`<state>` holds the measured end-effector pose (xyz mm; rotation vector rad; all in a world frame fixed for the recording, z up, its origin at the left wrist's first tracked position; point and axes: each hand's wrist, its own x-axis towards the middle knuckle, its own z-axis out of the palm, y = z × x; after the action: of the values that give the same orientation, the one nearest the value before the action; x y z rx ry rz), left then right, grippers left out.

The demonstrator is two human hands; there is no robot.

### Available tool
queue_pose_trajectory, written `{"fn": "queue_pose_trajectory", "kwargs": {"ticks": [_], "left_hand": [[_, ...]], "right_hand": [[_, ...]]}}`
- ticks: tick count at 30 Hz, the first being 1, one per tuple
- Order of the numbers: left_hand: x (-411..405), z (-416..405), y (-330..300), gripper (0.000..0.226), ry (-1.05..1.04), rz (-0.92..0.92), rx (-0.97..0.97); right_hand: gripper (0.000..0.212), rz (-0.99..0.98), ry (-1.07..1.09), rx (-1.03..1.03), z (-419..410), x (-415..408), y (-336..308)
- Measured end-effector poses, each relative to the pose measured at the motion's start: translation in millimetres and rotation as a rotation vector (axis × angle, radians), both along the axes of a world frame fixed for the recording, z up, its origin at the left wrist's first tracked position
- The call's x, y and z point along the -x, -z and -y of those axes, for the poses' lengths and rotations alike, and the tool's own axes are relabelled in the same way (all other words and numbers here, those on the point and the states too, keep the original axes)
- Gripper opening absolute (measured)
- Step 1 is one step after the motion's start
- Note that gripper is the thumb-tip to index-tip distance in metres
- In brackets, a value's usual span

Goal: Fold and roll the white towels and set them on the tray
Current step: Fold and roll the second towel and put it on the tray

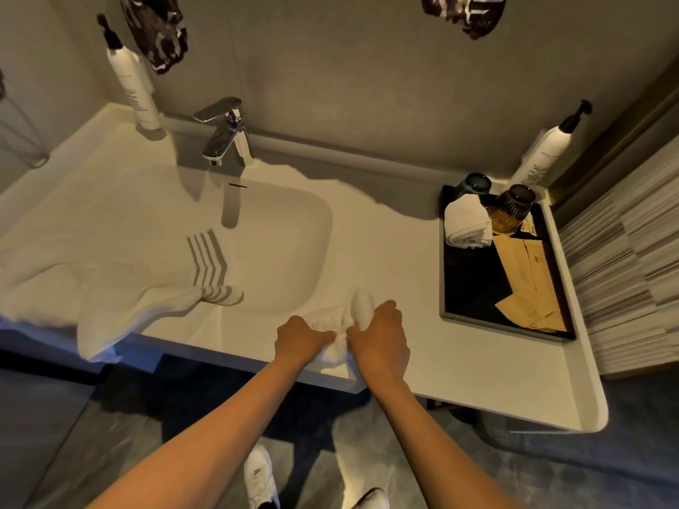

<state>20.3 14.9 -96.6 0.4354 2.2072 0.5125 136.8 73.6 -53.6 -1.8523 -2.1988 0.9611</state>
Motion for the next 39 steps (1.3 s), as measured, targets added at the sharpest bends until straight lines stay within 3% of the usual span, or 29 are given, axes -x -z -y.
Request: {"fn": "queue_pose_trajectory", "kwargs": {"ticks": [5,7,8,9,11,13,14,16,19,23,28,31,33,36,39], "left_hand": [[1.7,3.4,-0.2,0.04,-0.028,0.076,-0.049],[2.7,8.1,-5.2,0.058,-0.064,0.09,-0.103],[1.1,13.2,-9.0,0.068,-0.045,-0.037,-0.125],[-2.0,18.3,-11.9,0.069,0.026,-0.283,-0.188],[-17.0,27.5,-14.6,0.046,0.345,-0.725,-0.456],[-33.2,34.3,-6.5,0.037,0.682,-0.769,-0.596],[-37.5,36.7,3.8,0.049,0.772,-0.762,-0.575],[-38.8,42.7,23.8,0.072,0.88,-0.767,-0.449],[-34.6,49.6,34.5,0.069,0.946,-0.78,-0.395],[-35.5,48.1,33.5,0.06,0.917,-0.692,-0.392],[-24.5,47.7,19.0,0.062,0.89,-0.384,-0.468],[-5.6,51.3,10.5,0.045,0.877,-0.141,-0.512],[3.2,63.9,9.2,0.035,0.67,-0.053,-0.591],[2.4,80.9,8.5,0.023,0.192,-0.159,-0.576],[-0.3,74.2,8.3,0.016,-0.055,0.042,-0.476]], "right_hand": [[0.039,0.142,-0.288,-0.287,19.9,17.4,2.0],[0.039,0.115,-0.25,-0.24,18.8,16.0,4.7],[0.037,0.069,-0.188,-0.154,14.5,13.4,5.5],[0.036,0.015,-0.114,-0.052,8.1,10.2,8.3],[0.039,-0.065,0.008,0.112,-5.1,3.3,12.3],[0.043,-0.109,0.087,0.204,-17.8,-4.0,16.1],[0.042,-0.124,0.103,0.247,-21.9,-6.7,15.9],[0.038,-0.121,0.101,0.295,-29.5,-12.6,17.4],[0.025,-0.103,0.097,0.235,-34.0,-17.3,18.4],[0.017,-0.183,-0.072,0.0,-5.1,-4.5,10.8],[0.018,-0.102,-0.279,-0.258,33.8,2.7,16.2],[0.022,-0.019,-0.4,-0.316,38.0,-0.2,23.3],[0.028,0.073,-0.512,-0.364,37.4,-3.2,28.8],[0.034,0.161,-0.549,-0.414,40.1,-4.7,31.0],[0.032,0.129,-0.57,-0.444,49.5,3.8,30.9]]}}
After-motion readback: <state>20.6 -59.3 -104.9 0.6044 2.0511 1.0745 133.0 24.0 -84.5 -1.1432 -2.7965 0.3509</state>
